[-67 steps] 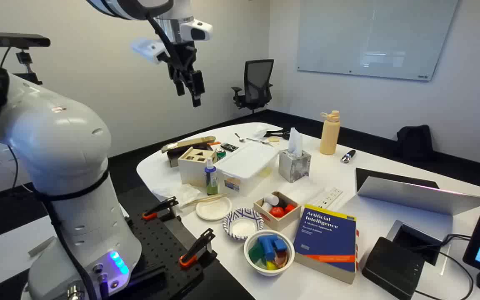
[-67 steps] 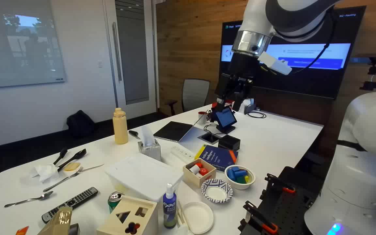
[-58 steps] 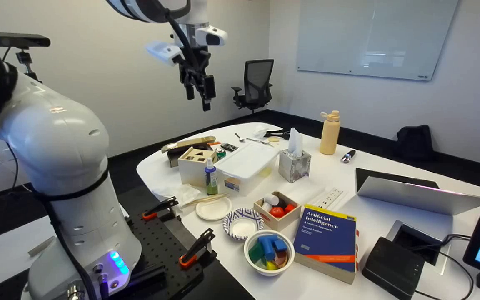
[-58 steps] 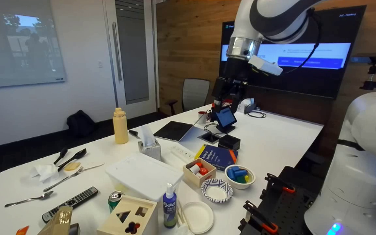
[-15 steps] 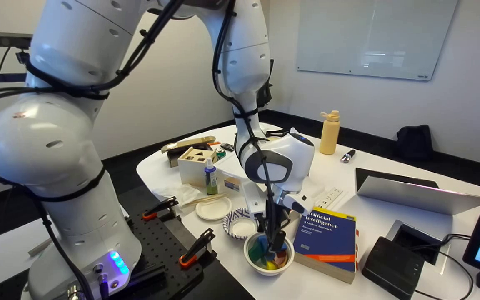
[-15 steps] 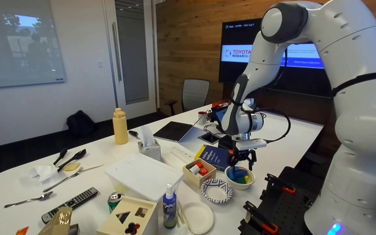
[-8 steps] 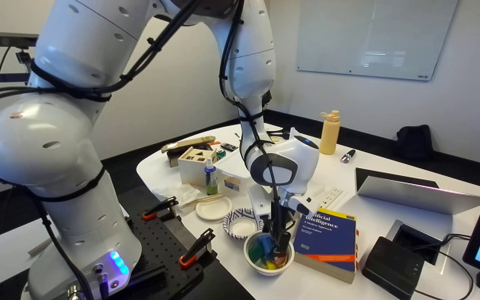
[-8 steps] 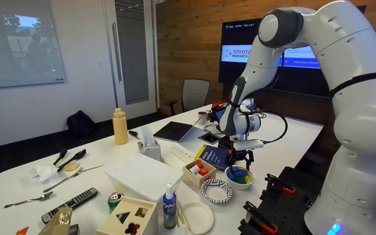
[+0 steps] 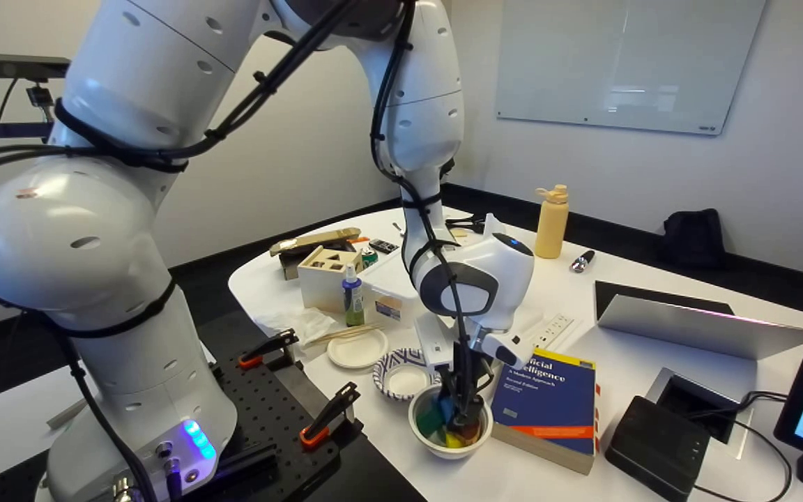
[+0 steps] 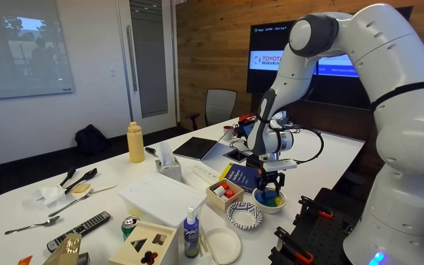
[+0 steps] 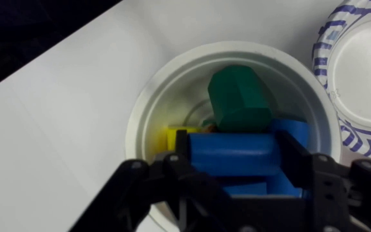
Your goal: Place one blue block on the white and blue plate
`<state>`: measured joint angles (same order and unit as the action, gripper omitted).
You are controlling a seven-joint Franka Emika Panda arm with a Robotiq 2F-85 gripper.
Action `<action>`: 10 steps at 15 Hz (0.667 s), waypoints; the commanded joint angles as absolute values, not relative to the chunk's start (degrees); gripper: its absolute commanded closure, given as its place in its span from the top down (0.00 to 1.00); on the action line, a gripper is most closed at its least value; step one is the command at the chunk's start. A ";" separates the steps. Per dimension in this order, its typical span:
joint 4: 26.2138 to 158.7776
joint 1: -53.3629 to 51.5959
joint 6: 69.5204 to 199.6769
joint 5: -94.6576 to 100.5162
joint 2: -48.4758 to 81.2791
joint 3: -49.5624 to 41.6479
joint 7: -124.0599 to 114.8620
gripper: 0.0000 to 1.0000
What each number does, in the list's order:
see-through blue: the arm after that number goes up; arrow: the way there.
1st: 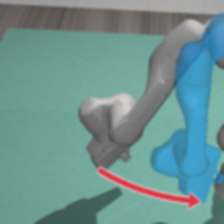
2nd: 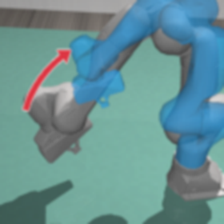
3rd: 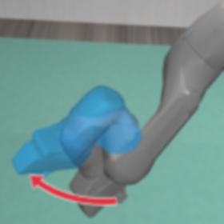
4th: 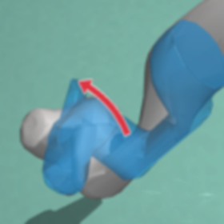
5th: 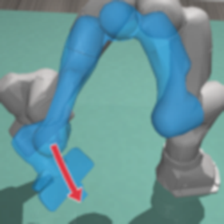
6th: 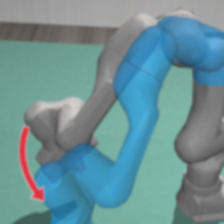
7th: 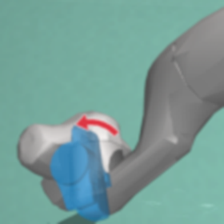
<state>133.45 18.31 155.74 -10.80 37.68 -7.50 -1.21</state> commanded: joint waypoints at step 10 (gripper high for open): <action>134.84 17.31 152.99 -8.31 29.49 -4.88 4.26 0.43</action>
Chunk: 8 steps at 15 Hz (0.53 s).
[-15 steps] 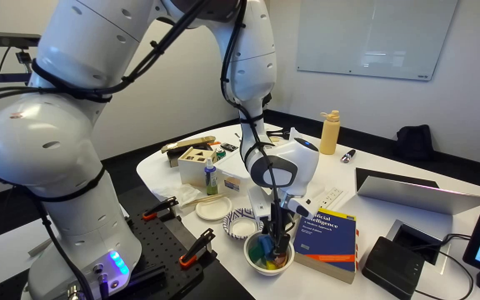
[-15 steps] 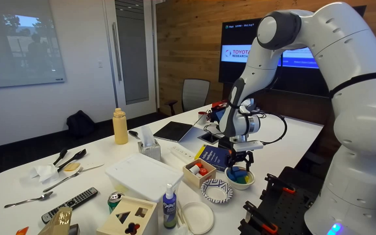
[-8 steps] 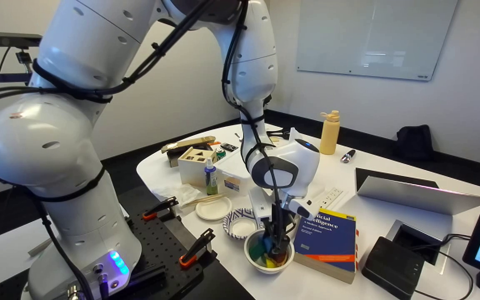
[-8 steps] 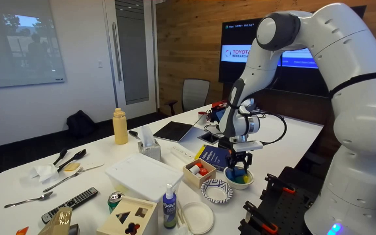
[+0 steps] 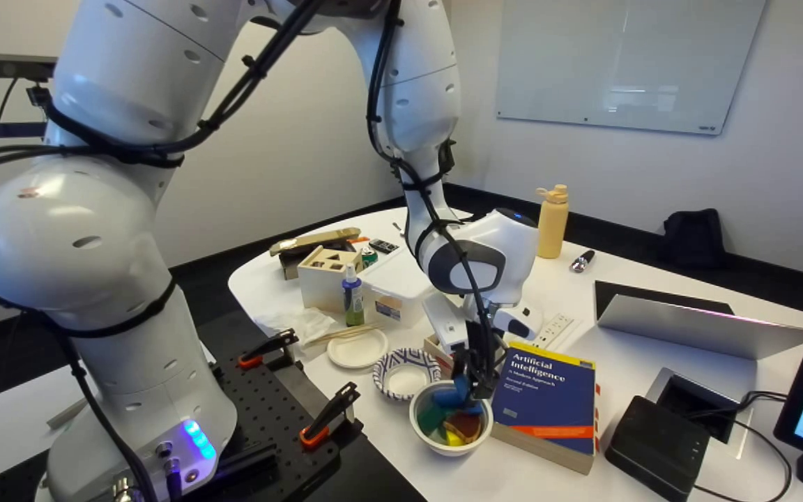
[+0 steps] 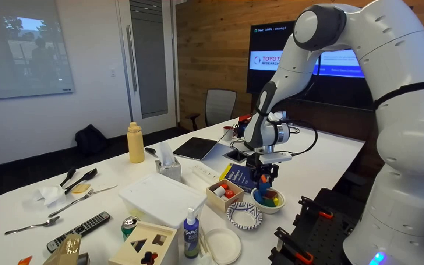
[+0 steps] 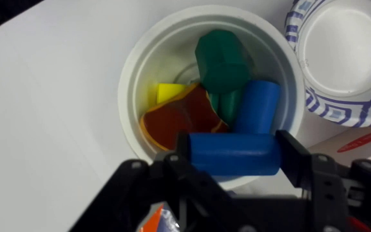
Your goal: Place one blue block on the white and blue plate
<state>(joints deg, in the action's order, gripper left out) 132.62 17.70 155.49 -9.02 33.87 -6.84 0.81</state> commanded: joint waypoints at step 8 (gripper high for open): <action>136.94 15.78 151.86 -10.51 31.03 4.23 9.99 0.43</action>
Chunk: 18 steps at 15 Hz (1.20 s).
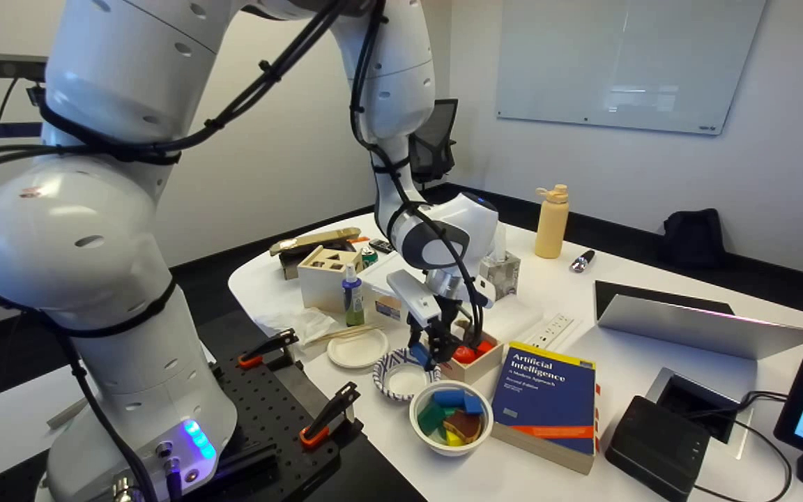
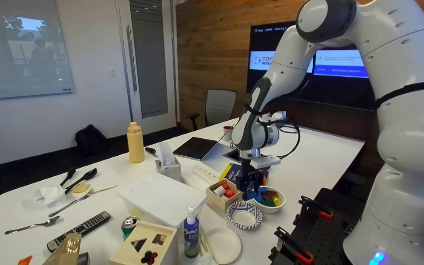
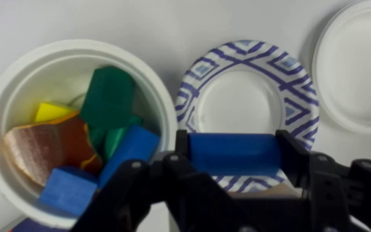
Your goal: Place one blue block on the white and blue plate
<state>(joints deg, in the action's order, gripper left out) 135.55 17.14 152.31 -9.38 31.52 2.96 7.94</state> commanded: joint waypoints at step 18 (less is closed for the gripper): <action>140.04 14.72 142.15 -13.76 16.47 3.37 9.81 1.00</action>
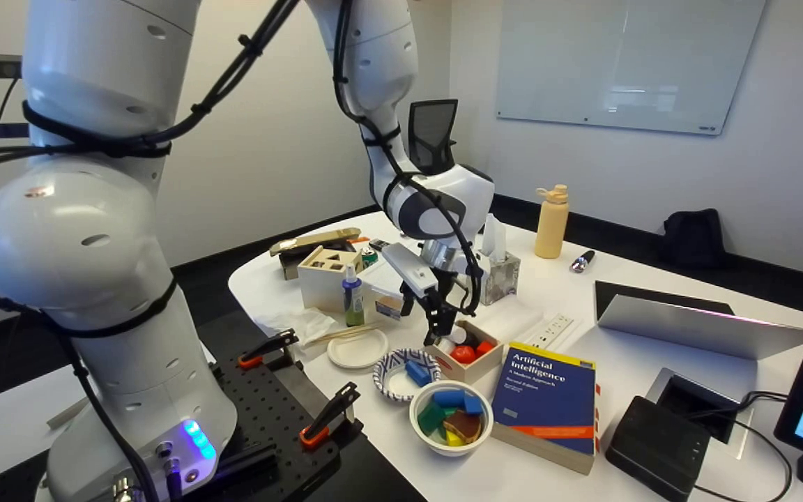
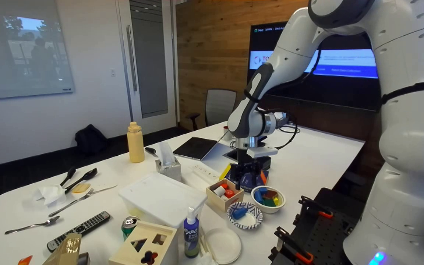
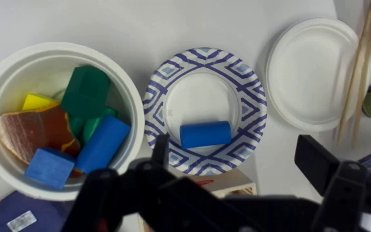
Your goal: Place one blue block on the white and blue plate
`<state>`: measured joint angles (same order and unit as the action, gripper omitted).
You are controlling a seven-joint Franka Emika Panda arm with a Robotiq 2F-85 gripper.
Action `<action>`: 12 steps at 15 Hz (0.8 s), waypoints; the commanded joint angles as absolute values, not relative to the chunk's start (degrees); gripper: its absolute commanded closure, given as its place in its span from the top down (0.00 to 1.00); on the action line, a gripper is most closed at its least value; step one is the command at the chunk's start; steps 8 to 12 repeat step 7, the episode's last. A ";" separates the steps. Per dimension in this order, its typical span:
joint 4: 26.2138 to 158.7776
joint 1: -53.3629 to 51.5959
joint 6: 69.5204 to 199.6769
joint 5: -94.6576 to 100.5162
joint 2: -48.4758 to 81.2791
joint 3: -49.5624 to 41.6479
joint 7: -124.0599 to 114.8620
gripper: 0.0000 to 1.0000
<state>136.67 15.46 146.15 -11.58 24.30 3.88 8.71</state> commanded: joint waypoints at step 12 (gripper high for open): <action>140.29 12.01 136.41 -14.21 9.45 0.08 8.30 1.00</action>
